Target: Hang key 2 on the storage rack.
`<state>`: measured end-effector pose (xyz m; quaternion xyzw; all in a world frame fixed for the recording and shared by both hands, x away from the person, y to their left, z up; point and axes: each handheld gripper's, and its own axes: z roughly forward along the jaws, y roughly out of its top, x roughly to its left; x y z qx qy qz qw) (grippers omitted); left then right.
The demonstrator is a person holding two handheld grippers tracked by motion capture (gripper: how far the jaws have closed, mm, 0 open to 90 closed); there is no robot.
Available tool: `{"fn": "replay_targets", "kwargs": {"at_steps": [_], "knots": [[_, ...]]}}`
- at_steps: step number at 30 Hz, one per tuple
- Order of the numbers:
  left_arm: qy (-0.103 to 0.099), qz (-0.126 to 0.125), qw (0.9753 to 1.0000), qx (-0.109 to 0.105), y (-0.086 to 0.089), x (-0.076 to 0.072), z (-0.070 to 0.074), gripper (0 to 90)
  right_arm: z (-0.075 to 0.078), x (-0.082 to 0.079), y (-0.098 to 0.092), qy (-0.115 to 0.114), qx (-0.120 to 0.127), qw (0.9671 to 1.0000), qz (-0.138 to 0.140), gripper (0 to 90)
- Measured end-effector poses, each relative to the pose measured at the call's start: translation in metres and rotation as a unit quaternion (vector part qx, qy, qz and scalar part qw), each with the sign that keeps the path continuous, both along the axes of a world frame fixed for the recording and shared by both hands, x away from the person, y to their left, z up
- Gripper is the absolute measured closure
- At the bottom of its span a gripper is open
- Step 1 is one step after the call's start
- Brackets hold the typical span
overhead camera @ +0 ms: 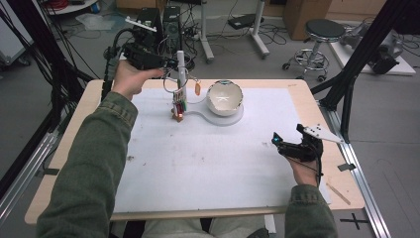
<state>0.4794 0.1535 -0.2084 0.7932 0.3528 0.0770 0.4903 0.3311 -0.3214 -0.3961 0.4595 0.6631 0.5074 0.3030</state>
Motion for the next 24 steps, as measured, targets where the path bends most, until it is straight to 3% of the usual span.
{"fn": "replay_targets", "kwargs": {"at_steps": [24], "knots": [[0.016, 0.042, 0.999, -0.01, 0.005, 0.027, -0.028, 86.8, 0.0, -0.001, -0.005, 0.0, 0.005, 1.0, -0.006, 0.8]]}}
